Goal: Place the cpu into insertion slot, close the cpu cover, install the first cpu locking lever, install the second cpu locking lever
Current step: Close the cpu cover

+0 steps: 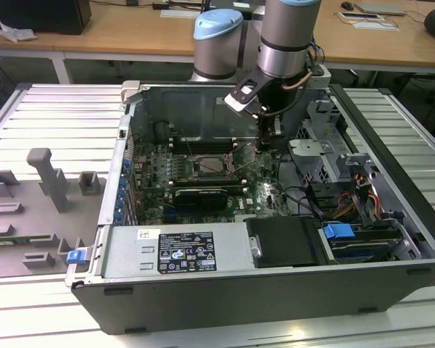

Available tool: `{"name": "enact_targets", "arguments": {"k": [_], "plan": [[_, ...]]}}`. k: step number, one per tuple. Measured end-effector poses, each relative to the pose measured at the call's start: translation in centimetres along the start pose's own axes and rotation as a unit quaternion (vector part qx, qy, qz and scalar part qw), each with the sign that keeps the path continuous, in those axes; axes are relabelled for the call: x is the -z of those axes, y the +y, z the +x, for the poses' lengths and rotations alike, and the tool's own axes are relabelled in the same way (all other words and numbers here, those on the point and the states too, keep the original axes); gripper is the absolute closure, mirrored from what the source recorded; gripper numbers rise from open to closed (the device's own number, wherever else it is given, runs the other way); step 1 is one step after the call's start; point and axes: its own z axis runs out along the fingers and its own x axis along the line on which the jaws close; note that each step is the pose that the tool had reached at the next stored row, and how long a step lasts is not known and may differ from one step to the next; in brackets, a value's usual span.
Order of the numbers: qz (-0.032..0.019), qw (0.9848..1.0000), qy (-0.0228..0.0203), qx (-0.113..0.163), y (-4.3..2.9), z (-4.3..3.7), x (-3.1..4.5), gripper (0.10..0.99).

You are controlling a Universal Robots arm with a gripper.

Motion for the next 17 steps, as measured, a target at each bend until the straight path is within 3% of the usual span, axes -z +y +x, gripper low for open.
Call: {"name": "enact_targets", "arguments": {"k": [4,7,17], "plan": [[0.0009,1.0,0.0,0.0,-0.51,0.01,-0.23,0.98],[0.001,1.0,0.0,0.0,-1.53,0.02,-0.2,0.98],[0.001,1.0,0.0001,0.001,-3.52,0.06,-0.2,0.98]]}}
